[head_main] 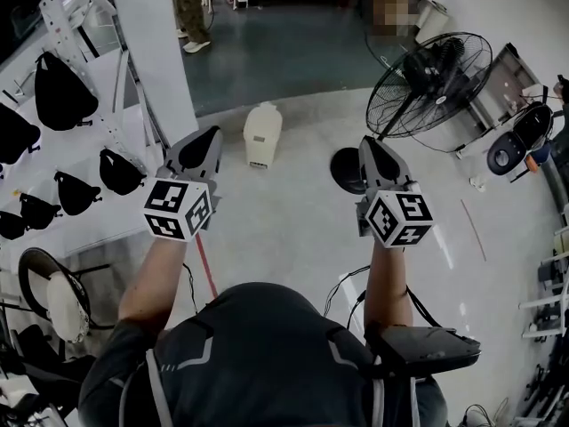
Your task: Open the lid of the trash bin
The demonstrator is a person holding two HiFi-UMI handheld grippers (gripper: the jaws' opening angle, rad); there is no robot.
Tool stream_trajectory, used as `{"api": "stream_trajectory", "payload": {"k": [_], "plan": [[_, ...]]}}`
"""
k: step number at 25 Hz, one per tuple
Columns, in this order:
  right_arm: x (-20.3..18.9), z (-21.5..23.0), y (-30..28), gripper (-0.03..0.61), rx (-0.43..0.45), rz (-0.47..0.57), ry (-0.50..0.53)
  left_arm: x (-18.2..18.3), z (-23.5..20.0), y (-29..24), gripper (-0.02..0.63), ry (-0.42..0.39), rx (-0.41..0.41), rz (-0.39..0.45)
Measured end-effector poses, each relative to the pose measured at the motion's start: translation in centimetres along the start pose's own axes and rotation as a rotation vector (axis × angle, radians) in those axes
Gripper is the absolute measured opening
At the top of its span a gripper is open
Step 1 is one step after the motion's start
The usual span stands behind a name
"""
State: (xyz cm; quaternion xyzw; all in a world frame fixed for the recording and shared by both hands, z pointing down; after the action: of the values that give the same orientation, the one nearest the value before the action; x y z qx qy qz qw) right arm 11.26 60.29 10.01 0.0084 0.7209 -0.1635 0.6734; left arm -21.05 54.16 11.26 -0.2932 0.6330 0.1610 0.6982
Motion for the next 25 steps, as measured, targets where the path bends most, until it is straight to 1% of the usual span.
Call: {"api": "stream_trajectory", "payload": {"k": [12, 18, 25], "plan": [[0.7, -1.5, -0.2, 0.028, -0.018, 0.016, -0.013, -0.3, -1.4, 0.9, 0.009, 0.02, -0.023, 0.018], [1.1, -3.5, -1.1, 0.028, -0.026, 0.012, -0.007, -0.2, -3.1, 1.5, 0.009, 0.018, -0.04, 0.032], [1.0, -6.1, -1.8, 0.028, -0.057, 0.002, -0.004, -1.3, -5.6, 2.2, 0.009, 0.026, -0.07, 0.033]]}}
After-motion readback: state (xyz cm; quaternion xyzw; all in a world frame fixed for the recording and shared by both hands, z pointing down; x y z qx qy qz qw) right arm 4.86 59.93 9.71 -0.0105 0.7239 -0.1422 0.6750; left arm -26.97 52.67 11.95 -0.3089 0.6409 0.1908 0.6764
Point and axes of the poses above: the fingertips, and each gripper's own axes: y backward along the fingers, z to its right, x out of its top, the point moved 7 cm from there along y, backward along the fingers, and after that the axes turned 13 degrees about -z, right-handed, at the moved point
